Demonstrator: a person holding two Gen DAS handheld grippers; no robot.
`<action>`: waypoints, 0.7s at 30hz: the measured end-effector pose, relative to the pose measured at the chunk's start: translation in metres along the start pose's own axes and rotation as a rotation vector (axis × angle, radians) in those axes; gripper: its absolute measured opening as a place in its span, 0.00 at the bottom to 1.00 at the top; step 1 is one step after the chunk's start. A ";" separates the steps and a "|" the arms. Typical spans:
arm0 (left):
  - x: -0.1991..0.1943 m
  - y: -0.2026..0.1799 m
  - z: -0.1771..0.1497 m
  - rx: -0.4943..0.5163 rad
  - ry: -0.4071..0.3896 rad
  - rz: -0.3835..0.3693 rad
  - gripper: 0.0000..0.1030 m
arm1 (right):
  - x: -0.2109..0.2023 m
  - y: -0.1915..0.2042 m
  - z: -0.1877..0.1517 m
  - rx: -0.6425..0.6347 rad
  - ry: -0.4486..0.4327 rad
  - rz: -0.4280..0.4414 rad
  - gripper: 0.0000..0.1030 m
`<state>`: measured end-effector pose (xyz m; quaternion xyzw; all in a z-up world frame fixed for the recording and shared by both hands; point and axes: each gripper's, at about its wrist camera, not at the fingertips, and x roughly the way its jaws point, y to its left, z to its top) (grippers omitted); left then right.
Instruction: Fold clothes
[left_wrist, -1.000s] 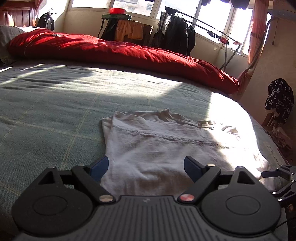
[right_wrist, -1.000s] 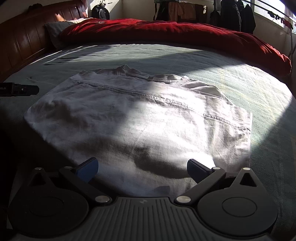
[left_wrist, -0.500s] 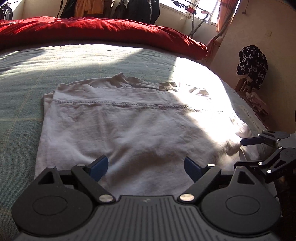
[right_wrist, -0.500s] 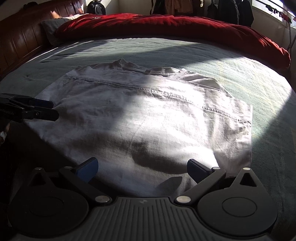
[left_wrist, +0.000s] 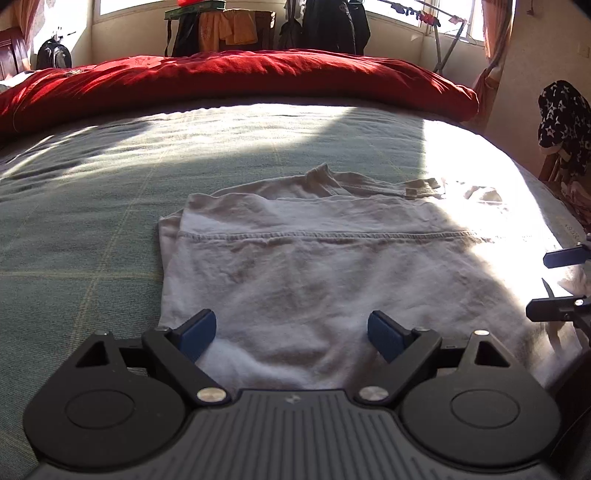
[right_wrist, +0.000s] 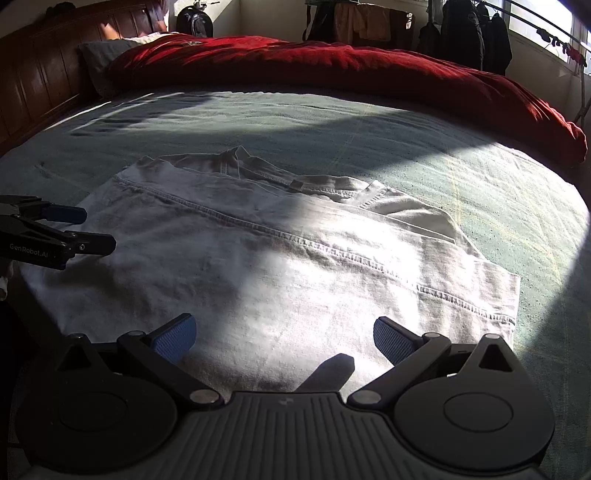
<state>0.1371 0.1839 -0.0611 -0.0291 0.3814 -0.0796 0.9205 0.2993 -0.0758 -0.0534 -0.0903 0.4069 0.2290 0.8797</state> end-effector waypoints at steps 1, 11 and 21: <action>-0.004 0.001 -0.002 -0.005 -0.003 -0.004 0.87 | 0.004 0.001 0.000 -0.002 0.010 -0.001 1.00; -0.031 0.045 0.001 -0.175 -0.054 -0.057 0.87 | 0.016 0.008 -0.010 -0.019 0.033 -0.011 1.00; -0.028 0.093 0.008 -0.377 -0.032 -0.174 0.87 | 0.017 0.009 -0.015 -0.034 0.020 -0.007 1.00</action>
